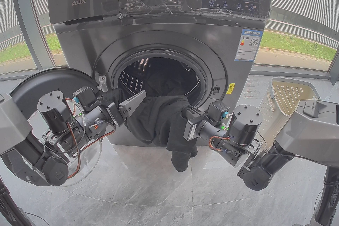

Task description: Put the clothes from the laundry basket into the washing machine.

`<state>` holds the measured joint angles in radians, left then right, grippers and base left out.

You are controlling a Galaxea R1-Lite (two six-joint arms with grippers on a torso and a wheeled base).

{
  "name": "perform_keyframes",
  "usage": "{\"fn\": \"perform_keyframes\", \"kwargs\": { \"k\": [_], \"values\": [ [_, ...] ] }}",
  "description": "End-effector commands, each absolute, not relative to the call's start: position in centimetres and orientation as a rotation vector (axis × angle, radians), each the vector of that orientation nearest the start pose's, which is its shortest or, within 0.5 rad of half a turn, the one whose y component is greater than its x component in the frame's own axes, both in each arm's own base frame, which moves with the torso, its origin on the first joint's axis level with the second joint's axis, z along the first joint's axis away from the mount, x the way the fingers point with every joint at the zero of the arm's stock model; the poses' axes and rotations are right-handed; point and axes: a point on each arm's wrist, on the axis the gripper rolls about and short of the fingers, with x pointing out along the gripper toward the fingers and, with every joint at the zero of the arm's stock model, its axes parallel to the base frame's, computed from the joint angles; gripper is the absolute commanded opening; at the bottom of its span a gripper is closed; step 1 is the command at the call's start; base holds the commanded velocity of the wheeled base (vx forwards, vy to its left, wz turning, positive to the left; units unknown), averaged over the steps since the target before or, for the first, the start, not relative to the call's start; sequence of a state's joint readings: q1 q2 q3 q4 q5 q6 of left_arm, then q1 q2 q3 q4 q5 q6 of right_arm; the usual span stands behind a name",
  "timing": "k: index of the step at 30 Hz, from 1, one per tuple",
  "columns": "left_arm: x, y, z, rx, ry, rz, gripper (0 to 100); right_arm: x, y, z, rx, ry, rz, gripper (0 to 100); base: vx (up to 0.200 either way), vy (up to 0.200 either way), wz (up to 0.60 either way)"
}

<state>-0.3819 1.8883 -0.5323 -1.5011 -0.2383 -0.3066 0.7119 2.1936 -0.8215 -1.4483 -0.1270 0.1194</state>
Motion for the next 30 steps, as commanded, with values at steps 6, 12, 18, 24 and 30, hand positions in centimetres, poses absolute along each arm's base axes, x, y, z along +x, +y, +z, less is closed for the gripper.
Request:
{"fn": "perform_keyframes", "kwargs": {
  "k": [6, 12, 18, 24, 30],
  "values": [
    [28.3, -11.9, 13.9, -0.301, -0.029, -0.636, 100, 29.4, 25.0, 9.7, 0.155, -0.044, 0.588, 0, 0.000, 0.000, 0.00],
    [28.2, -11.8, 13.5, -0.298, -0.013, -0.635, 100, 29.6, 24.3, 10.5, 0.160, -0.059, 0.574, 0, 0.000, 0.000, 0.00],
    [29.1, -11.1, 11.7, -0.257, 0.031, -0.595, 100, 29.7, 23.4, 11.9, 0.171, -0.088, 0.562, 0, 0.000, 0.000, 0.00],
    [29.8, -10.7, 10.2, -0.201, 0.058, -0.569, 100, 30.0, 23.1, 11.9, 0.172, -0.091, 0.554, 0, 0.000, 0.000, 0.00],
    [29.7, -10.6, 10.0, -0.194, 0.065, -0.568, 100, 30.4, 22.7, 12.1, 0.180, -0.096, 0.535, 0, 0.000, 0.000, 0.00]
  ]
}}
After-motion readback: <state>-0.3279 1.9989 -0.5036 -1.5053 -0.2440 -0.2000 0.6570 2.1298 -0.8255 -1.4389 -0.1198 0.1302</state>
